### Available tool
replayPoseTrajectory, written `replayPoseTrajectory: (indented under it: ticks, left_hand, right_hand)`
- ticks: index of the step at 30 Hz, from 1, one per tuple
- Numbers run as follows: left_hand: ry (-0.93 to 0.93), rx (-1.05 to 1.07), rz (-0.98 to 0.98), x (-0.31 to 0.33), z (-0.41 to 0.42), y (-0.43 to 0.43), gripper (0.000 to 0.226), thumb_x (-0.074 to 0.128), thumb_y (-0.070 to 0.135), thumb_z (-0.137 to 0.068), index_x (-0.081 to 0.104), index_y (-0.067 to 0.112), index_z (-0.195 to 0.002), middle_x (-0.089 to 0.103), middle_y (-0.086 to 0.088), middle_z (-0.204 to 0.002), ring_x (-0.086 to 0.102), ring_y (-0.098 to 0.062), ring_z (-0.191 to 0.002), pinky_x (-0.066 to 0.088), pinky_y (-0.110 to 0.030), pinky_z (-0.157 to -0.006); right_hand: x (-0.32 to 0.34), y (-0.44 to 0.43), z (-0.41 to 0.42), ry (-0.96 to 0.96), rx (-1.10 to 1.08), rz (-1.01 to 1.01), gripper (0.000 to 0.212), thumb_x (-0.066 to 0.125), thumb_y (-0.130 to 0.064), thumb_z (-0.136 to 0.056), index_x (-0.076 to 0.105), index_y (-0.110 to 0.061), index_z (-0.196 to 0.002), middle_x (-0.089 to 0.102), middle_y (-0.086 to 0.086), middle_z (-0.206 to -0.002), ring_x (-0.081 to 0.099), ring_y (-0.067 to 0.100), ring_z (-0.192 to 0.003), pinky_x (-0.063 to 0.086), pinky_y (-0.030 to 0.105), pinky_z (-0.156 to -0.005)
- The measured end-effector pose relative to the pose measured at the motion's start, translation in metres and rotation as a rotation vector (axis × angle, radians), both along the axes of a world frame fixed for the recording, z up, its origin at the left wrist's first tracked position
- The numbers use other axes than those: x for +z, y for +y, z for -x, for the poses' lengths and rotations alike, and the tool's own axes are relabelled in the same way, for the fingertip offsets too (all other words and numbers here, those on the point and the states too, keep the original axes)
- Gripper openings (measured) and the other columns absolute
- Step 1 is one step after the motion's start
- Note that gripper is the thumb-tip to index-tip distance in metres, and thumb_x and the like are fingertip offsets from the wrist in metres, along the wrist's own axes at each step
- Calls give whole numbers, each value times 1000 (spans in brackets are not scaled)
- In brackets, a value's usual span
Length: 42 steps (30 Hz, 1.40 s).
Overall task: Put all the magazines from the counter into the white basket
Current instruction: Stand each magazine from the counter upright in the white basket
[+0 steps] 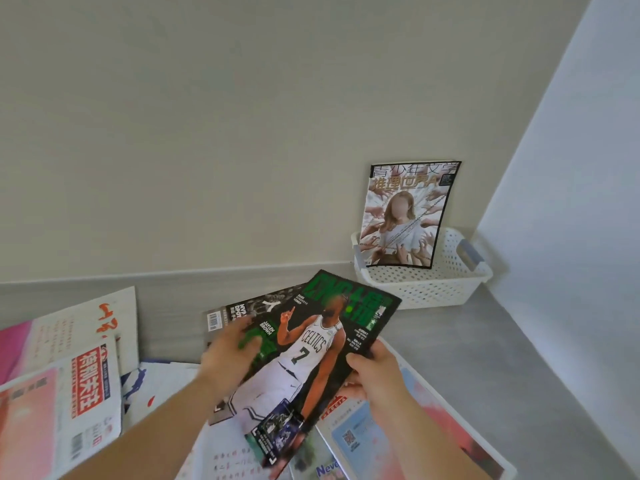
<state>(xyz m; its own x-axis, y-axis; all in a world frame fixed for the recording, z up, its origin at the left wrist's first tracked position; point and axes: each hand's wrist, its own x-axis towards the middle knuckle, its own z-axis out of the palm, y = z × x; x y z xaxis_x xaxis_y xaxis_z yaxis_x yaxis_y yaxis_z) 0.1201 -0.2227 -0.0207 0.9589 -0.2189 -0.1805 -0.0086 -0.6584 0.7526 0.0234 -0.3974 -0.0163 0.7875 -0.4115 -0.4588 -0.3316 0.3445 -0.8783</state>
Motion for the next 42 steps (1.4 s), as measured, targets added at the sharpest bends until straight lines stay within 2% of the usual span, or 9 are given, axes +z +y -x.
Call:
replayPoseTrajectory:
  ticks: [3,6,8,12,18,25,32,35,42]
  left_hand:
    - [169,176,264,0,-16,-2,46,51,17,-89,37,11,-133,55,-8,-123,62,-22,-82,52,-32,-77]
    - [285,165,472,4,-18,-10,34,52,17,-89,50,7,-121,63,-15,-108,62,-30,-89,50,-40,-85]
    - [409,173,563,10,-18,-17,35,54,30,-87,55,8,-114,62,-17,-104,62,-33,-94,51,-45,-89]
    - [442,48,713,26,-17,-28,19,49,19,-89,60,5,-93,64,-12,-85,67,-15,-64,58,-23,-56]
    - [76,67,727,74,-35,-64,27,49,2,-87,60,14,-66,66,10,-44,60,0,-43,52,-23,-60]
    - [-211,3,741,151,-59,-131,26,54,4,-85,61,17,-63,62,18,-40,58,1,-47,50,-20,-62]
    - [-179,-21,726,161,-69,-199,9,60,8,-82,68,7,-87,67,2,-65,60,-21,-74,52,-32,-77]
    - [-155,-29,681,145,-74,-219,13,61,10,-81,69,4,-90,64,0,-70,60,-14,-66,53,-23,-70]
    - [-113,-10,598,115,-88,-244,13,61,9,-81,69,2,-88,62,5,-66,57,-9,-62,50,-22,-70]
  right_hand:
    - [15,-7,11,-76,124,110,29,44,8,-84,55,-19,-85,66,2,-75,67,12,-53,51,24,-41]
    - [38,-21,17,-137,243,302,30,48,8,-83,56,-16,-100,65,2,-81,66,14,-69,57,32,-61]
    - [57,-32,18,-223,306,382,34,48,9,-83,55,-22,-95,65,-6,-73,64,1,-63,53,19,-58]
    - [92,-60,16,-289,389,569,40,49,6,-84,54,-34,-88,67,-17,-62,64,-5,-58,47,11,-47]
    - [131,-110,-3,-286,386,767,30,50,-1,-87,54,-30,-89,62,-11,-82,61,4,-74,48,8,-47]
    - [187,-175,-41,-425,83,854,30,50,5,-84,56,-9,-110,58,-8,-74,58,-3,-54,44,5,-42]
    - [184,-239,-67,-448,-146,911,29,52,6,-83,59,3,-111,57,7,-97,56,-13,-48,42,2,-45]
    - [165,-259,-72,-398,-171,855,28,52,4,-84,58,3,-112,58,9,-100,60,10,-74,45,5,-46]
    - [118,-286,-86,-357,-160,717,27,51,3,-85,59,0,-110,58,8,-97,55,7,-69,48,6,-48]
